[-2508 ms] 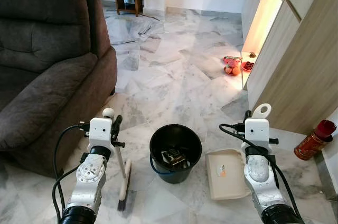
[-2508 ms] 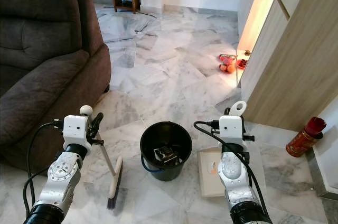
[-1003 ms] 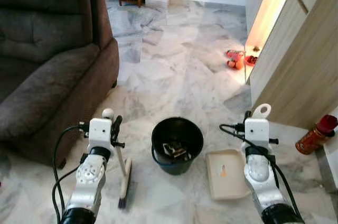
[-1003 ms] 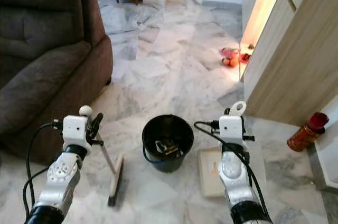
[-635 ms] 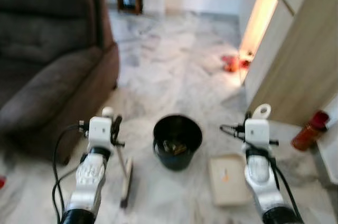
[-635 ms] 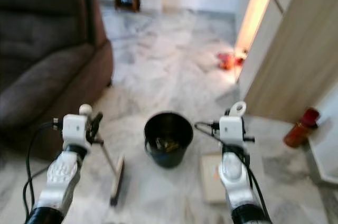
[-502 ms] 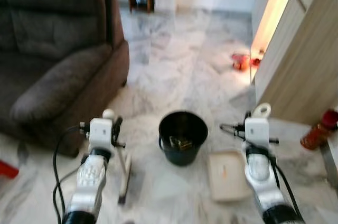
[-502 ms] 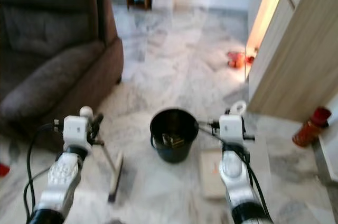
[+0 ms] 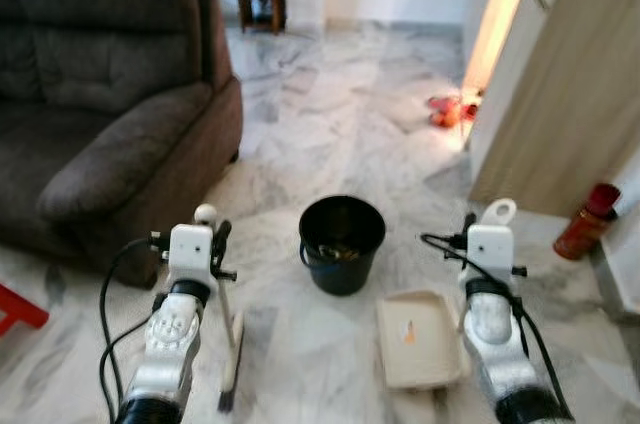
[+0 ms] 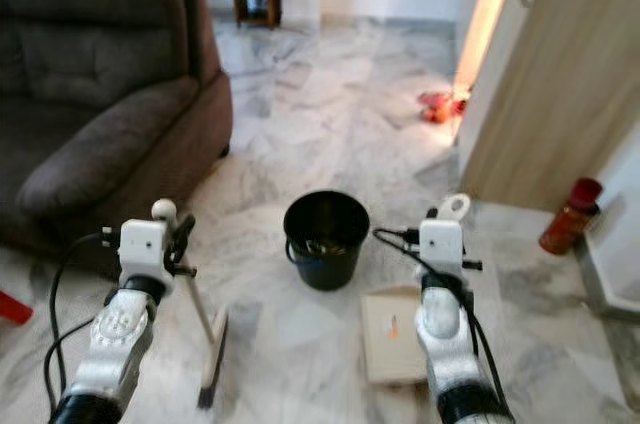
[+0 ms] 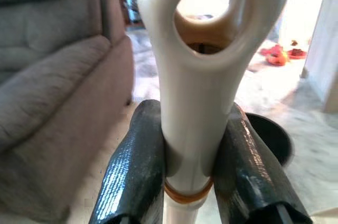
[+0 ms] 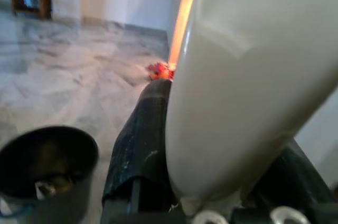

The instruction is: Sweep floor

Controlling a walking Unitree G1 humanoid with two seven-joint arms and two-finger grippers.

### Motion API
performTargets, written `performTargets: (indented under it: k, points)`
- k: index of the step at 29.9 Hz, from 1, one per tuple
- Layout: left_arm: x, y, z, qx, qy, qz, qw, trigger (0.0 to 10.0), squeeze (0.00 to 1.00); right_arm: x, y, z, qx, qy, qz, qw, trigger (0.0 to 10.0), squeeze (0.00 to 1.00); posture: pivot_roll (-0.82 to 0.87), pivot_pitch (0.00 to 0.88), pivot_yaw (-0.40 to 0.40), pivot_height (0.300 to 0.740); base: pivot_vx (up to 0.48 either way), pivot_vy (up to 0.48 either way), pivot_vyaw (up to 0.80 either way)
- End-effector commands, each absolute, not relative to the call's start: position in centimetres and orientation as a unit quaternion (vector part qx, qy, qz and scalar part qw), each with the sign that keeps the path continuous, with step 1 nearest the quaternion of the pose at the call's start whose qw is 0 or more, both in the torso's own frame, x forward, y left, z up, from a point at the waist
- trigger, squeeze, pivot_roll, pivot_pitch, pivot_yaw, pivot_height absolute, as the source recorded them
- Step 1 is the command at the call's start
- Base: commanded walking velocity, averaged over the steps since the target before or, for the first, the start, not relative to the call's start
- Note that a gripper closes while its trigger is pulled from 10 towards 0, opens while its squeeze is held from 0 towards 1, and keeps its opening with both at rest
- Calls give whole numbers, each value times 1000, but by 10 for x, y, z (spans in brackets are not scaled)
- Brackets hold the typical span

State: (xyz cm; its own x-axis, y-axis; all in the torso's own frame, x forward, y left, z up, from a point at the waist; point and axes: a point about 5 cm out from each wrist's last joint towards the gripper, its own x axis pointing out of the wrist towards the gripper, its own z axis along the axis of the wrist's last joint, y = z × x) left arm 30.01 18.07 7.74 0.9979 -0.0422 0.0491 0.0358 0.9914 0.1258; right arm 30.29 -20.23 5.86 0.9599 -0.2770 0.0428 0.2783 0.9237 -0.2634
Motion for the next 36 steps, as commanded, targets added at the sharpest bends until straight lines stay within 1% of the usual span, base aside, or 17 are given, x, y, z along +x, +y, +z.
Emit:
performTargets:
  k: [1, 18, 24, 36]
  points:
    - [305, 180, 88, 66, -48, -19, 996, 10000, 0, 310, -203, 72, -128, -32, -142, 981, 10000, 0, -19, 0, -7, 740, 0, 0, 0]
    - [310, 179, 90, 67, -48, -24, 996, 10000, 0, 311, -204, 71, -105, -21, -150, 983, 10000, 0, -22, 0, 0, 740, 0, 0, 0]
    - [310, 182, 91, 70, -49, -21, 996, 10000, 0, 311, -206, 68, -93, -10, -157, 983, 10000, 0, -16, 0, -2, 740, 0, 0, -713]
    - [313, 182, 92, 83, -46, -21, 995, 10000, 0, 313, -204, 68, -96, -8, -155, 983, 10000, 0, 0, 0, -1, 740, 0, 0, -800]
